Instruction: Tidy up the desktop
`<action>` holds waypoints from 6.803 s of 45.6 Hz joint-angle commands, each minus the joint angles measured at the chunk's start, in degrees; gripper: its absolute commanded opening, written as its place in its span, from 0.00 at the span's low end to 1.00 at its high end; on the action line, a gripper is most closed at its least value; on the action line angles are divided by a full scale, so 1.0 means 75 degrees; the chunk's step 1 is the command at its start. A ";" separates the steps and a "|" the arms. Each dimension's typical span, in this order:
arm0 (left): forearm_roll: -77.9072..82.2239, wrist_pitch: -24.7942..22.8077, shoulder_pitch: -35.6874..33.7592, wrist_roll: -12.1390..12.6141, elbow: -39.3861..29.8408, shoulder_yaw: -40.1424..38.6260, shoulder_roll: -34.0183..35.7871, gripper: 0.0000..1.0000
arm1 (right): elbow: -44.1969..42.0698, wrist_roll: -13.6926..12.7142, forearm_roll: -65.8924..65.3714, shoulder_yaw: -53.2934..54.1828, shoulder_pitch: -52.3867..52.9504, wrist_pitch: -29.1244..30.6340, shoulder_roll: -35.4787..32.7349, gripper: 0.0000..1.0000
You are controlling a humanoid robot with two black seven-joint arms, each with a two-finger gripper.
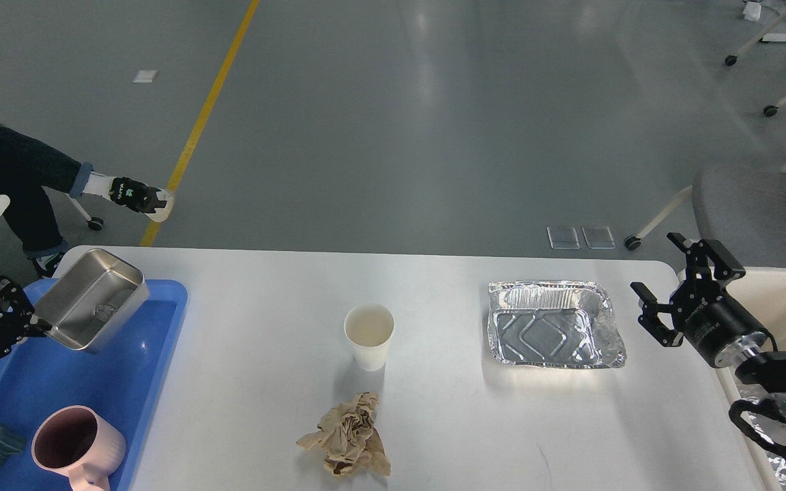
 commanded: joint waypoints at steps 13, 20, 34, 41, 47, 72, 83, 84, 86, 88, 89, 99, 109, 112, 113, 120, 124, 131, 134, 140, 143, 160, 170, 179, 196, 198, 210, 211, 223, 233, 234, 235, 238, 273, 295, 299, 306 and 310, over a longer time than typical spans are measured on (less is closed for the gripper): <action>0.0365 0.0000 0.0169 -0.1087 0.0504 0.0117 -0.0046 0.00 | -0.0012 0.0001 -0.0011 -0.0011 -0.0093 0.0000 0.0004 1.00; 0.0600 0.0000 0.0122 -0.1567 0.0644 0.0292 -0.0034 0.00 | 0.0000 0.0001 -0.0011 -0.0011 -0.0140 0.0000 0.0004 1.00; 0.0974 0.0477 0.0040 -0.2001 0.1008 0.0633 0.0189 0.00 | 0.0000 0.0001 -0.0011 -0.0011 -0.0152 0.0000 0.0086 1.00; 0.1115 0.0747 -0.0043 -0.2306 0.1253 0.0644 0.0247 0.00 | 0.0000 0.0001 -0.0011 -0.0011 -0.0164 0.0000 0.0144 1.00; 0.1221 0.1192 -0.0043 -0.2353 0.1324 0.0656 0.0224 0.00 | 0.0000 0.0001 -0.0011 -0.0011 -0.0175 0.0000 0.0168 1.00; 0.1151 0.2376 -0.0054 -0.2880 0.1558 0.2390 0.0072 0.00 | 0.0000 0.0001 -0.0011 -0.0023 -0.0175 0.0011 0.0168 1.00; 0.1116 0.2681 -0.0054 -0.3126 0.1605 0.3011 0.0002 0.02 | 0.0000 0.0001 -0.0011 -0.0011 -0.0222 0.0011 0.0191 1.00; 0.1116 0.2681 -0.0054 -0.3126 0.1605 0.3023 0.0001 0.03 | 0.0000 0.0001 -0.0011 -0.0023 -0.0222 0.0000 0.0191 1.00; 0.1116 0.2716 -0.0054 -0.3126 0.1605 0.3023 0.0001 0.06 | 0.0000 0.0001 -0.0011 -0.0011 -0.0222 0.0000 0.0191 1.00; 0.1116 0.2763 -0.0066 -0.3126 0.1605 0.3035 0.0001 0.08 | 0.0011 0.0001 -0.0011 -0.0011 -0.0222 0.0000 0.0191 1.00; 0.1127 0.2774 -0.0066 -0.3126 0.1605 0.3035 0.0001 0.09 | 0.0011 0.0001 -0.0011 -0.0011 -0.0222 0.0000 0.0203 1.00; 0.1116 0.2704 -0.0078 -0.3114 0.1594 0.3047 0.0001 0.25 | 0.0011 0.0001 -0.0011 -0.0023 -0.0234 0.0011 0.0191 1.00; 0.0952 0.2646 -0.0417 -0.2962 0.1594 0.3023 0.0025 1.00 | 0.0011 0.0001 -0.0011 -0.0023 -0.0234 0.0000 0.0191 1.00; 0.0671 0.2646 -0.0581 -0.2834 0.1582 0.3035 0.0060 1.00 | 0.0011 0.0001 -0.0011 -0.0011 -0.0234 0.0011 0.0191 1.00; 0.0589 0.2646 -0.0616 -0.2775 0.1582 0.3035 0.0071 1.00 | 0.0011 0.0001 -0.0011 -0.0011 -0.0234 0.0000 0.0191 1.00; -0.0090 0.2611 -0.1120 -0.2447 0.1476 0.2953 0.0212 1.00 | 0.0011 0.0001 -0.0011 -0.0011 -0.0234 0.0011 0.0191 1.00; -0.1014 0.2599 -0.1460 -0.2435 0.1488 0.2918 0.0236 1.00 | 0.0011 0.0001 -0.0011 -0.0011 -0.0234 0.0000 0.0180 1.00; -0.3030 0.2599 -0.1764 -0.2587 0.1476 0.2883 0.0154 1.00 | 0.0105 0.0001 -0.0011 -0.0011 -0.0281 0.0000 0.0168 1.00; -0.3594 0.2564 -0.2174 -0.2610 0.1453 0.2871 0.0084 1.00 | 0.0105 0.0001 -0.0011 -0.0011 -0.0281 0.0000 0.0156 1.00; -0.4379 0.2552 -0.2760 -0.2681 0.1535 0.2883 -0.0525 1.00 | 0.0105 0.0001 -0.0011 -0.0011 -0.0269 0.0000 0.0168 1.00; -0.4766 0.2552 -0.2972 -0.2681 0.1535 0.2871 -0.0748 1.00 | 0.0105 0.0001 -0.0011 -0.0011 -0.0281 0.0000 0.0179 1.00; -0.7110 0.2587 -0.2070 -0.3431 0.1886 0.1795 -0.3418 1.00 | 0.0105 0.0001 -0.0011 -0.0011 -0.0269 0.0011 0.0144 1.00; -0.7275 0.2599 -0.1847 -0.3466 0.2729 0.0352 -0.4487 1.00 | 0.0105 0.0000 0.0000 0.0000 -0.0234 0.0011 0.0191 1.00; -0.7357 0.2540 -0.1742 -0.3805 0.3082 0.0187 -0.4792 1.00 | 0.0070 0.0059 0.0000 0.0071 -0.0152 0.0047 0.0472 1.00; -0.7369 0.2540 -0.1683 -0.4345 0.3082 0.0175 -0.4885 1.00 | 0.0000 0.0083 -0.0011 0.1020 -0.0163 -0.0047 0.0765 1.00; -0.7369 0.2540 -0.1683 -0.4415 0.3082 0.0187 -0.4885 1.00 | 0.0000 0.0083 -0.0011 0.1020 -0.0164 -0.0047 0.0777 1.00; -0.7369 0.2540 -0.1601 -0.4450 0.3082 0.0164 -0.5026 1.00 | 0.0140 -0.0210 -0.0175 0.0553 -0.0339 -0.0433 0.0579 1.00; -0.7369 0.2529 -0.1578 -0.4450 0.3082 0.0152 -0.5014 1.00 | 0.0233 -0.0315 -0.0326 0.0354 -0.0397 -0.0503 0.0439 1.00; -0.7369 0.2306 -0.1308 -0.4450 0.3082 0.0199 -0.4991 1.00 | 0.2799 -0.0492 -0.1780 -0.1008 -0.1346 -0.0493 -0.3052 1.00; -0.7357 0.2130 -0.1132 -0.4439 0.3082 0.0281 -0.4991 1.00 | 0.4627 -0.0386 -0.2800 -0.0972 -0.1722 0.0163 -0.6415 1.00; -0.7357 0.2118 -0.1121 -0.4439 0.3082 0.0281 -0.5002 1.00 | 0.4756 -0.0363 -0.2824 -0.0961 -0.1722 0.0199 -0.6731 1.00; -0.7357 0.2107 -0.1109 -0.4439 0.3082 0.0293 -0.5003 1.00 | 0.4862 -0.0340 -0.2824 -0.0926 -0.1711 0.0234 -0.7025 1.00; -0.7345 0.2095 -0.1039 -0.4439 0.3082 0.0293 -0.5014 1.00 | 0.5167 -0.0269 -0.2824 -0.0785 -0.1710 0.0304 -0.7927 1.00; -0.7310 0.2095 -0.1027 -0.4439 0.3082 0.0515 -0.4921 1.00 | 0.5391 0.0364 -0.2941 -0.0644 -0.0679 0.1101 -1.0403 1.00; -0.7298 0.2095 -0.0968 -0.4427 0.3070 0.0539 -0.4909 1.00 | 0.2942 -0.0398 -0.7382 -0.0656 -0.0059 0.1710 -0.5237 1.00; -0.7287 0.2095 -0.0968 -0.4427 0.3070 0.0539 -0.4897 1.00 | 0.2509 -0.0421 -0.7733 -0.0749 0.0398 0.2131 -0.4428 1.00; -0.7287 0.2095 -0.0968 -0.4427 0.3070 0.0539 -0.4885 1.00 | 0.1805 -0.0410 -0.8624 -0.1463 0.1511 0.2461 -0.3150 1.00; -0.7287 0.2095 -0.0968 -0.4415 0.3070 0.0539 -0.4885 1.00 | 0.1302 -0.0398 -0.8707 -0.2131 0.2073 0.2461 -0.2798 1.00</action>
